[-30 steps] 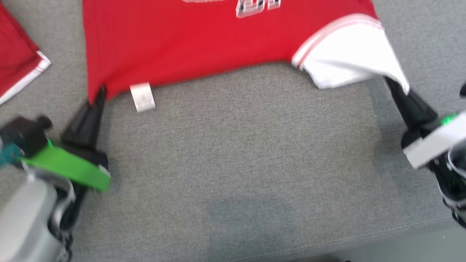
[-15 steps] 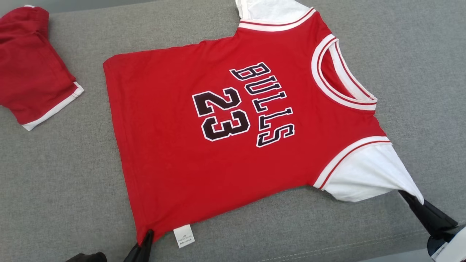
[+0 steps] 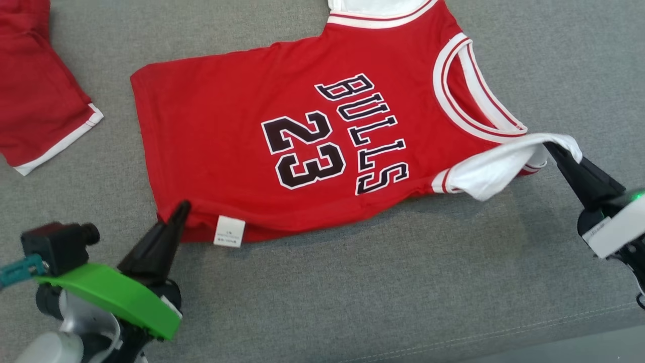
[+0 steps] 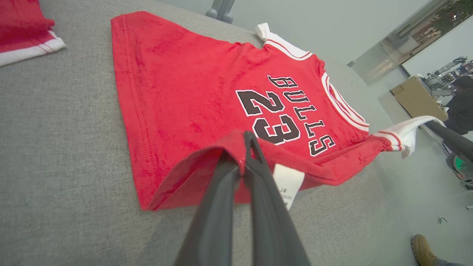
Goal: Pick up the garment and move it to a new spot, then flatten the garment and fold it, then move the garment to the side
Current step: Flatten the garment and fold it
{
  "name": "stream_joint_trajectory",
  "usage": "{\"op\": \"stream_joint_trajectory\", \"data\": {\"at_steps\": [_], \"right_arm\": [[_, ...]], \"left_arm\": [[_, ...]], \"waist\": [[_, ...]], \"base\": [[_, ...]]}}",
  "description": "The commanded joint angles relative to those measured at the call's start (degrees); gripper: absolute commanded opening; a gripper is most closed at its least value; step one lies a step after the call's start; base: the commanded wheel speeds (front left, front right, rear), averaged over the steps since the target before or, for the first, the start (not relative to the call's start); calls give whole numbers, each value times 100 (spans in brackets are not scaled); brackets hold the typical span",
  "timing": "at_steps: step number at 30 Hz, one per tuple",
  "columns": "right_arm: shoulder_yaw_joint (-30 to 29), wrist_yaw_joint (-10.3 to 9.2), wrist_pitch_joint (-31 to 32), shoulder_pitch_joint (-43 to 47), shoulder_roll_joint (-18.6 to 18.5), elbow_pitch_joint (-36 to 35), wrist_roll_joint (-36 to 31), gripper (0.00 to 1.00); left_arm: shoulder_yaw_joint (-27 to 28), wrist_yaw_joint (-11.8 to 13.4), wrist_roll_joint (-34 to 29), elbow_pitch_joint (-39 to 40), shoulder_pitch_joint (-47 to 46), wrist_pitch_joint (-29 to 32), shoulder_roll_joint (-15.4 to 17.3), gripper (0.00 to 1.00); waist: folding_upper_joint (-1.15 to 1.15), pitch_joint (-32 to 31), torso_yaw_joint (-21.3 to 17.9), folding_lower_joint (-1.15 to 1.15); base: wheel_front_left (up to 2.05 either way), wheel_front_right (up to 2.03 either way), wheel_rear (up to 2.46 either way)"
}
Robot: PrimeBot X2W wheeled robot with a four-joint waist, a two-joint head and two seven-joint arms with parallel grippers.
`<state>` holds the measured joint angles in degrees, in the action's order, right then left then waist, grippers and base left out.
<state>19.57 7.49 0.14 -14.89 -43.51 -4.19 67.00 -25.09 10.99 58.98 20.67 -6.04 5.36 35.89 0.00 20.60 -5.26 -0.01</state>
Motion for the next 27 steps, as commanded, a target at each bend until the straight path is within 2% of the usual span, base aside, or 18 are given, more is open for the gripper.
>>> {"op": "stream_joint_trajectory", "data": {"at_steps": [1, 5, 7, 13, 18, 25, 26, 27], "right_arm": [[26, 0, 90, -310, 112, 142, -92, 0], [61, 0, 241, -1198, 485, 814, -402, 0], [113, 0, 301, -1565, 660, 1181, -574, 0], [519, 0, 486, -2344, 1009, 1891, -909, 0], [841, 0, 502, -2760, 1104, 2228, -975, 0], [1037, 0, 329, -3000, 1018, 2574, -1014, 0], [1042, 0, 236, -3019, 1024, 2617, -1018, 27], [1054, 0, 195, -3020, 1044, 2699, -984, 100]], "left_arm": [[80, 84, 55, -50, -273, 82, 58, 0], [133, 206, -53, -558, -1025, 359, -6, 0], [123, 236, -77, -899, -1359, 388, -141, 0], [-209, 93, -241, -1908, -1989, 496, -479, 0], [-325, 39, -404, -2448, -2195, 347, -641, 0], [-368, -10, -426, -2649, -2245, 259, -729, 0], [-373, -29, -385, -2679, -2234, 244, -765, 0], [-384, -45, -392, -2710, -2232, 226, -773, 25]], "waist": [[0, 255, 33, 1], [0, 547, 115, 1], [0, 650, 156, 1], [0, 778, 249, 1], [0, 773, 314, 1], [0, 717, 426, 1], [0, 692, 442, 1], [0, 668, 450, 1]], "base": [[0, 0, 0], [0, 0, 0], [0, 0, 0], [0, 0, 0], [0, 0, 0], [0, 0, 0], [0, 0, 0], [0, 0, 0]]}}
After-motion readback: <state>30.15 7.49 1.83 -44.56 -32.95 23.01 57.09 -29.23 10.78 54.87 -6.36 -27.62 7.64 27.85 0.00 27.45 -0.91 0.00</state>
